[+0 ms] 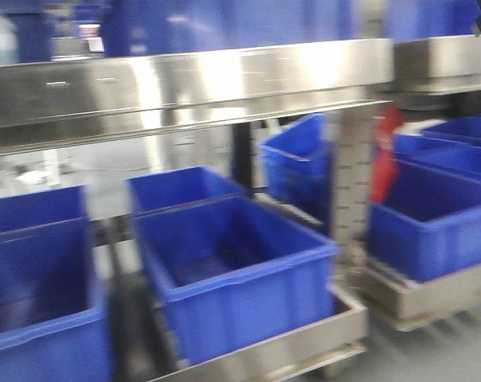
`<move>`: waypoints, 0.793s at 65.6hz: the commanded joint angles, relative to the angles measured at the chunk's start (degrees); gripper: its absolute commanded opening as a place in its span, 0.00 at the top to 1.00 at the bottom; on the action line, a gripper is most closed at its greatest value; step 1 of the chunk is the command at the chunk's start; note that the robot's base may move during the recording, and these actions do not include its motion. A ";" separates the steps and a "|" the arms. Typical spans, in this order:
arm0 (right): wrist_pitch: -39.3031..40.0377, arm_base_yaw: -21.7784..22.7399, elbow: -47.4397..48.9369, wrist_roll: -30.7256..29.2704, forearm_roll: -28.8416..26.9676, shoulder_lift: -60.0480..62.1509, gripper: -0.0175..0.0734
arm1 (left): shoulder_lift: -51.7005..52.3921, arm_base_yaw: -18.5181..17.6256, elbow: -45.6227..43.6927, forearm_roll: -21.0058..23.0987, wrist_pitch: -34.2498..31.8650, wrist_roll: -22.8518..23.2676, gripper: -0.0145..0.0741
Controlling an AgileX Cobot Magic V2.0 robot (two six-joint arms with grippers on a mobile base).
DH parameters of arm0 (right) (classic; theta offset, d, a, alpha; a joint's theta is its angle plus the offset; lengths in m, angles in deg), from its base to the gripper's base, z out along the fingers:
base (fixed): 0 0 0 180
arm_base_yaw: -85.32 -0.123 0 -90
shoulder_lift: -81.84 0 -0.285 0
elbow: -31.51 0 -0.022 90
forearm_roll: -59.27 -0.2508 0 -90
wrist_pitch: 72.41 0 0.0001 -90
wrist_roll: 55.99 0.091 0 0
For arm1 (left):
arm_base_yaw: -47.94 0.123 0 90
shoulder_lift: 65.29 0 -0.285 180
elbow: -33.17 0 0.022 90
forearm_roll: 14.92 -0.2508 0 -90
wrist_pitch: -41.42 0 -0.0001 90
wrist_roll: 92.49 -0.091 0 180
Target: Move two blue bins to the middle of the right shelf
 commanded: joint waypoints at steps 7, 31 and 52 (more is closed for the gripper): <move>1.78 -0.34 0.47 -1.94 -1.82 0.43 0.98 | 1.17 -0.89 -0.75 4.78 -4.99 1.50 0.96; 1.78 -0.34 0.47 -1.94 -1.82 0.43 0.98 | 1.17 -0.89 -0.75 4.78 -4.99 1.50 0.96; 1.78 -0.34 0.47 -1.94 -1.82 0.43 0.98 | 1.17 -0.89 -0.75 4.78 -4.99 1.50 0.96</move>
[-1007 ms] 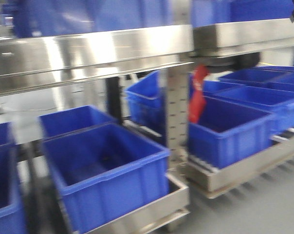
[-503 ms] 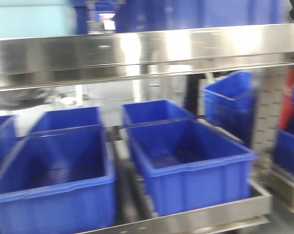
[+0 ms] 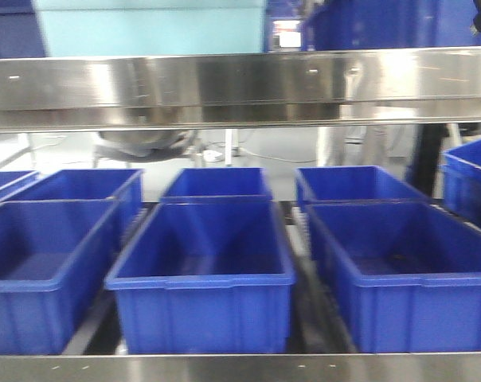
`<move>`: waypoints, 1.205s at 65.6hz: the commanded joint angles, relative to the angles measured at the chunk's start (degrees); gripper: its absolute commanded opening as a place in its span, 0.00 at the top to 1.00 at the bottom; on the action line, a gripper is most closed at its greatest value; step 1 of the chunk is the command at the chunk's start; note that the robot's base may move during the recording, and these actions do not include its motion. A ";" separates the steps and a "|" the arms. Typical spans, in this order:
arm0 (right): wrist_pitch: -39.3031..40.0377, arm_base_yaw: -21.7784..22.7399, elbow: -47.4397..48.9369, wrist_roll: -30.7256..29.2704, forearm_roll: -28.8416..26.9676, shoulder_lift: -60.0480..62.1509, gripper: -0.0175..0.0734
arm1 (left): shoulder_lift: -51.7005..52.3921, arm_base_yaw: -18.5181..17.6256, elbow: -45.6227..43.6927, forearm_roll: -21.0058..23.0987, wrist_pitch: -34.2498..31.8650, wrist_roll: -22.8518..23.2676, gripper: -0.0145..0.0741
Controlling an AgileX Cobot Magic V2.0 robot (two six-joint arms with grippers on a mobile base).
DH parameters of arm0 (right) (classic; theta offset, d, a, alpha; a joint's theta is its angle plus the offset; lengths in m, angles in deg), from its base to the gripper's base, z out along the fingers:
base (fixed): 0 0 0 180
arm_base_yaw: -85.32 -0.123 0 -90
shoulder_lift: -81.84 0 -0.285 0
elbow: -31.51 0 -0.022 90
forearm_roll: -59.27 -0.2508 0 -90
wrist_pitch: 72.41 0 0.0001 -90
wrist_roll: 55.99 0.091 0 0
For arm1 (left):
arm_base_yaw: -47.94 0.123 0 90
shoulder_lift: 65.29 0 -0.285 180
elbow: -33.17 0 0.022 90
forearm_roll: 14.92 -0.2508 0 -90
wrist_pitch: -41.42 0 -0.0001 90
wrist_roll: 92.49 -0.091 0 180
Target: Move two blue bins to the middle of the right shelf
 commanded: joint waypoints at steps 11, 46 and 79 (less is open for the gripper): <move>1.78 -0.34 0.47 -2.03 -1.77 0.43 0.98 | 1.17 -0.89 -0.75 4.78 -4.87 1.54 0.96; 1.78 -0.34 0.47 -2.03 -1.77 0.43 0.98 | 1.17 -0.89 -0.75 4.78 -4.87 1.54 0.96; 1.78 -0.34 0.47 -2.03 -1.77 0.43 0.98 | 1.17 -0.89 -0.75 4.78 -4.87 1.54 0.96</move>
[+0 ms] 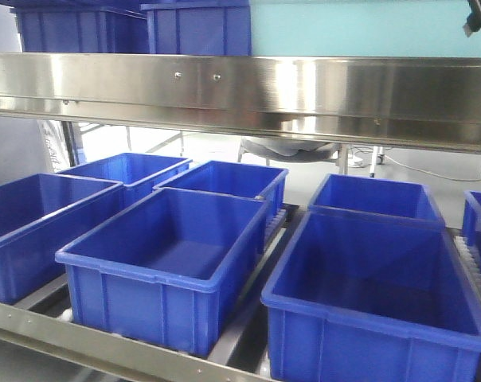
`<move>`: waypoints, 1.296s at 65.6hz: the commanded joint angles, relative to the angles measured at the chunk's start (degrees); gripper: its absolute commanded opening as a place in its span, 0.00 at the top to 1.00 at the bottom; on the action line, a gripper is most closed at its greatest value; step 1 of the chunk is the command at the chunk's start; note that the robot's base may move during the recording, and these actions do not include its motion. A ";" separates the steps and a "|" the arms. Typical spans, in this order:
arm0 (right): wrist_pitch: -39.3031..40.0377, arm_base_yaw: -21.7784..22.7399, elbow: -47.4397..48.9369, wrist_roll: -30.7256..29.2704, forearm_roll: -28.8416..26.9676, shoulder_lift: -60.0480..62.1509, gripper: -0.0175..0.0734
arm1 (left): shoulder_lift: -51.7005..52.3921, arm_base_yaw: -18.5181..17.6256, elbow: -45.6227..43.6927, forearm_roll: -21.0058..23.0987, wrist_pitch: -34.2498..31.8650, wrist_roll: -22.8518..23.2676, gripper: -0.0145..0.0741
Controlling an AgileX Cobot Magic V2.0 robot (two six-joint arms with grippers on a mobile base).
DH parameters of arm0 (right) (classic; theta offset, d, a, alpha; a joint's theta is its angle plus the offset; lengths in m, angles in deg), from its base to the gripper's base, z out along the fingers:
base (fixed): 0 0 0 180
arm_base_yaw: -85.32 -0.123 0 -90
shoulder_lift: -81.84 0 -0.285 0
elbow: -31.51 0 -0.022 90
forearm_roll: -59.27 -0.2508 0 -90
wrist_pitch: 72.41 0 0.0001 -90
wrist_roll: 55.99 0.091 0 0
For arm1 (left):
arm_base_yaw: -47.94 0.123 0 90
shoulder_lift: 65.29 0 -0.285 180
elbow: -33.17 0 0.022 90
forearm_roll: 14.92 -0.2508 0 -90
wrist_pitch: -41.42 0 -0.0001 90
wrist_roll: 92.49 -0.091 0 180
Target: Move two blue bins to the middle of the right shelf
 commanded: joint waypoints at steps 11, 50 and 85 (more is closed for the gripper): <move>1.88 -0.34 0.47 -2.03 -1.63 0.43 0.98 | 1.17 -0.89 -0.75 4.78 -4.67 1.54 0.96; 1.88 -0.34 0.47 -2.03 -1.63 0.43 0.98 | 1.17 -0.89 -0.75 4.78 -4.67 1.54 0.96; 1.88 -0.34 0.47 -2.03 -1.63 0.43 0.98 | 1.17 -0.89 -0.75 4.78 -4.67 1.54 0.96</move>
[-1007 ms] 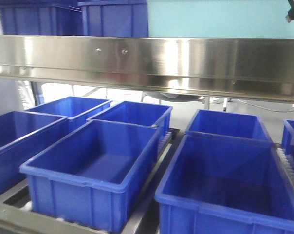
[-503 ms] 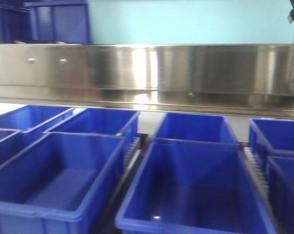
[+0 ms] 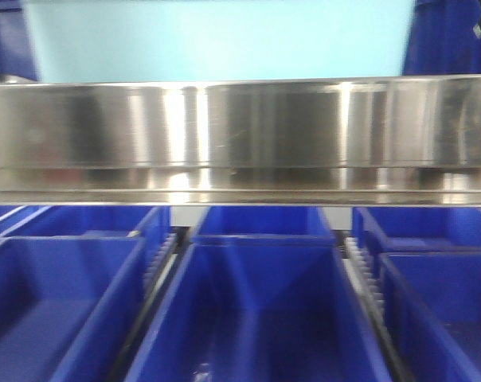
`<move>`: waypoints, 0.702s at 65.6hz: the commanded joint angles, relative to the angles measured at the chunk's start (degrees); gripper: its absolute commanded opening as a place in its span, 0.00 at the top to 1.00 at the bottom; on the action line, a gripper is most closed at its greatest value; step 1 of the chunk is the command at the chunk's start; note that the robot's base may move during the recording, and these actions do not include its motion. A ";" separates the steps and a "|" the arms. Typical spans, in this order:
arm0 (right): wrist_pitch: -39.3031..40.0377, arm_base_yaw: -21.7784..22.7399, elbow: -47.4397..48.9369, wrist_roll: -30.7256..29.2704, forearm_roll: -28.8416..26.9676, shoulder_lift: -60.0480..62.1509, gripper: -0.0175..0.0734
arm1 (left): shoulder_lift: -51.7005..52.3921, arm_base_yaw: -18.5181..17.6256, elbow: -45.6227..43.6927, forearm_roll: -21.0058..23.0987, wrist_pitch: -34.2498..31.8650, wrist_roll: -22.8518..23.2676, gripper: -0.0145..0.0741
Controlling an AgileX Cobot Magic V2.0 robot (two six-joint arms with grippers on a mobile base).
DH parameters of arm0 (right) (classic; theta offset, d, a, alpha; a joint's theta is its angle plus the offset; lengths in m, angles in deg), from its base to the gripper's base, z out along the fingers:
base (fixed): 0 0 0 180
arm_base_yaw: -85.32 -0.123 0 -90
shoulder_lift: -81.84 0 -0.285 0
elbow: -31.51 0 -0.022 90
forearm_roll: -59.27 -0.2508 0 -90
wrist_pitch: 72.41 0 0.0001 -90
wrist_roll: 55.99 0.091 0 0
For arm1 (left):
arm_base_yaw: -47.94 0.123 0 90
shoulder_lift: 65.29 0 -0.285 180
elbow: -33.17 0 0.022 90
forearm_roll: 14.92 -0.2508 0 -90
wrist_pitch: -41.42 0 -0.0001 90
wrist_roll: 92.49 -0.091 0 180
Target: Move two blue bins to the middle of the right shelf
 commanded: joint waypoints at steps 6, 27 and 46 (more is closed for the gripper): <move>1.88 -0.34 0.47 -2.03 -1.63 0.43 0.98 | 1.07 -0.89 -0.75 4.78 -4.56 1.54 0.96; 1.88 -0.34 0.47 -2.03 -1.63 0.43 0.98 | 1.07 -0.89 -0.75 4.78 -4.56 1.54 0.96; 1.88 -0.34 0.47 -2.03 -1.63 0.43 0.98 | 1.07 -0.89 -0.75 4.78 -4.56 1.54 0.96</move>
